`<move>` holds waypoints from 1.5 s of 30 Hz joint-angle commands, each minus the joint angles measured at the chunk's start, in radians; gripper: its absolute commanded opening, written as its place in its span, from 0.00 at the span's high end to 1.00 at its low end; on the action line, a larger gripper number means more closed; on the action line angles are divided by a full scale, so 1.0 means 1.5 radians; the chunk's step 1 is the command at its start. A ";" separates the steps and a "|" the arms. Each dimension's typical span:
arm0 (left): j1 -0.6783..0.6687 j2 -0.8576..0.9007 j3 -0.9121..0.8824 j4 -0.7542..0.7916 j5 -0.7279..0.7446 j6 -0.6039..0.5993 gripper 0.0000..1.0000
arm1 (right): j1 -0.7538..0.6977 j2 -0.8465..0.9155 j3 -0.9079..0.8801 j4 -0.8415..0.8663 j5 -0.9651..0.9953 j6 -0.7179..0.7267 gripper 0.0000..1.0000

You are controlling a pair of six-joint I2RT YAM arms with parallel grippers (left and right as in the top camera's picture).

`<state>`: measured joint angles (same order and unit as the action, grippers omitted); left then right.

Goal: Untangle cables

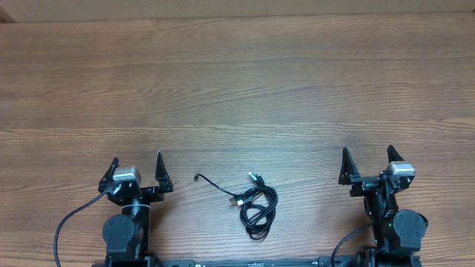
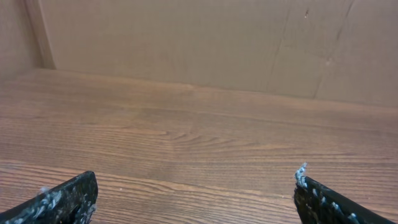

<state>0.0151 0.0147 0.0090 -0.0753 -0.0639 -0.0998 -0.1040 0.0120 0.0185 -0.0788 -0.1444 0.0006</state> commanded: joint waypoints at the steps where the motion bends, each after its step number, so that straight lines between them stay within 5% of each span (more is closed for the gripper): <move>1: 0.004 -0.006 -0.003 0.002 0.008 0.009 0.00 | 0.002 -0.005 -0.007 0.004 0.006 0.004 0.00; 9: 0.004 -0.006 0.015 -0.005 0.024 -0.005 0.00 | 0.002 -0.005 -0.007 0.004 0.006 0.004 0.00; 23: 0.004 0.072 0.272 -0.204 0.026 0.027 0.00 | 0.002 -0.005 -0.007 0.004 0.006 0.004 0.00; 37: 0.002 0.484 0.601 -0.366 0.231 0.036 0.00 | 0.002 -0.005 -0.007 0.004 0.006 0.004 0.00; 45: -0.094 0.709 0.787 -0.551 0.250 0.155 0.00 | 0.002 -0.005 -0.007 0.004 0.006 0.004 0.00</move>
<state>-0.0536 0.9939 1.1042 -0.8433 0.2779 0.0147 -0.1036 0.0120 0.0185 -0.0769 -0.1448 0.0006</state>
